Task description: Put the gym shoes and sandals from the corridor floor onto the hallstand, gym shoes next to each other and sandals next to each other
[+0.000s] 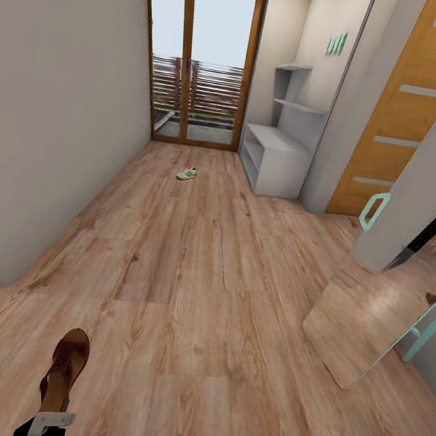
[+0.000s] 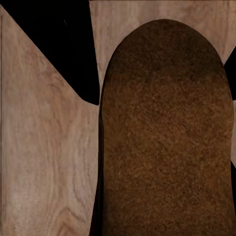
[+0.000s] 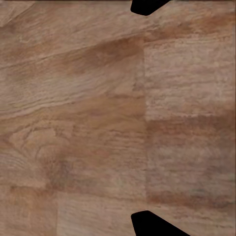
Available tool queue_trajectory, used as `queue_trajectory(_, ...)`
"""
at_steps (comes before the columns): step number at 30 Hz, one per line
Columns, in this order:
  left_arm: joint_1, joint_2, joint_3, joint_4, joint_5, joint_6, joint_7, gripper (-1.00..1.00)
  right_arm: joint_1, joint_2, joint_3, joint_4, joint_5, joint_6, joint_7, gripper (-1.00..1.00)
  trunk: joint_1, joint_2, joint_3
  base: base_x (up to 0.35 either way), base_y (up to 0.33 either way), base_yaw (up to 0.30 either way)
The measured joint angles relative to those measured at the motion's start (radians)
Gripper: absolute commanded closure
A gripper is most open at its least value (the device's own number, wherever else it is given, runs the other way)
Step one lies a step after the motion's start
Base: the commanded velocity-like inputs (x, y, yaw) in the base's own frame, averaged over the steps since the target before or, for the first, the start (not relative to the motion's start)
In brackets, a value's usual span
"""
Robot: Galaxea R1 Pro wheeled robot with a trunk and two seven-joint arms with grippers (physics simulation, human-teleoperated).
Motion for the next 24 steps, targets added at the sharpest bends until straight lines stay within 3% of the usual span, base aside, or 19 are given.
queue_trajectory(11, 0.0, 0.0, 0.0, 0.0, 0.0, 0.0, 0.0, 1.0, 0.0, 0.0, -0.002, -0.001, -0.004, 0.0, -0.004, -1.0, 0.0, 0.0, 0.005, 0.339, -0.12, 0.0)
queue_trajectory(24, 0.0, 0.002, 0.0, 0.0, 0.001, 0.0, 0.0, 1.0, 0.0, 0.0, -0.001, -0.002, -0.004, 0.0, -0.004, -1.0, 0.0, 0.0, 0.005, 0.339, 0.03, 0.0)
